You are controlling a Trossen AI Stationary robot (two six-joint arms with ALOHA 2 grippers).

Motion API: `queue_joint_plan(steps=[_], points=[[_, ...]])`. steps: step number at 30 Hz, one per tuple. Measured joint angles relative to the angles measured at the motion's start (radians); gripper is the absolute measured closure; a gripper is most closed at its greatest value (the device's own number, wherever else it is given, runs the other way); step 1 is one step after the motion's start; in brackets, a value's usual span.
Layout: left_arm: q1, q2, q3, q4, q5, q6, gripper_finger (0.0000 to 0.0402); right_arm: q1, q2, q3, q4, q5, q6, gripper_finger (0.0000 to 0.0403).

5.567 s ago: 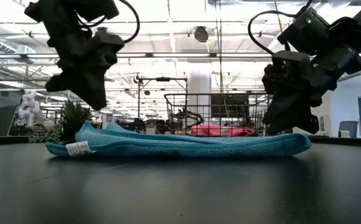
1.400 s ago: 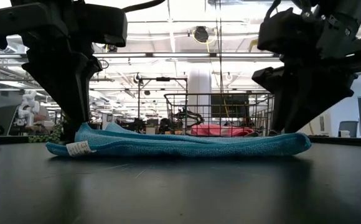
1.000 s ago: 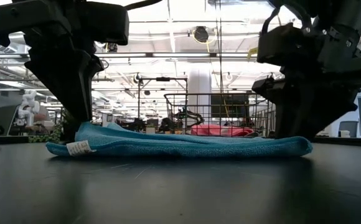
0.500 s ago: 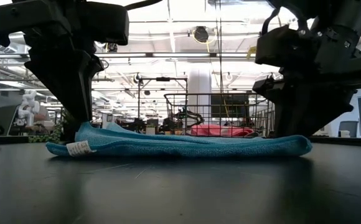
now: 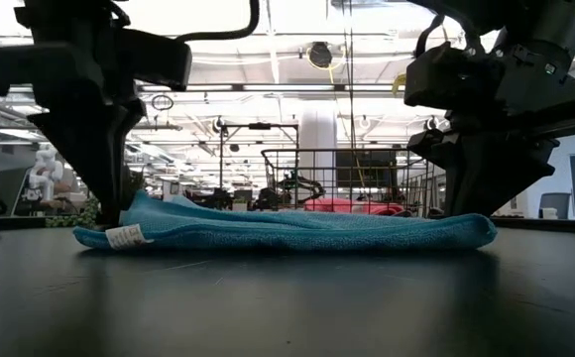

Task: Fold microfiber towels
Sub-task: Fold the right blue towel

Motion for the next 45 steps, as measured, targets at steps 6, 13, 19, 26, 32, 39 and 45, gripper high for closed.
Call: queue_joint_plan(steps=[6,13,19,26,32,39,45], points=[[0.037,0.000,0.000,0.108,0.051,-0.002,0.0330,0.000,0.000,0.000,0.000,0.000,0.000,0.0401],[0.117,0.000,0.000,0.175,0.182,-0.028,0.0329,0.000,0.000,0.000,0.000,0.001,0.000,0.0402],[0.170,0.000,0.000,0.164,0.212,-0.027,0.0329,0.000,0.000,0.000,0.000,0.001,0.000,0.0402],[0.218,0.000,0.000,0.165,0.318,-0.050,0.0329,0.000,0.000,0.000,0.000,0.001,-0.007,0.0402],[0.222,0.000,0.000,0.164,0.339,-0.042,0.0329,0.000,0.000,0.000,0.000,0.002,-0.026,0.0403],[0.220,0.000,0.000,0.163,0.367,-0.062,0.0329,0.000,0.000,0.000,0.000,0.002,-0.027,0.0403],[0.224,0.000,0.000,0.147,0.312,-0.144,0.0329,0.000,0.000,0.000,0.000,0.002,-0.027,0.0403]])
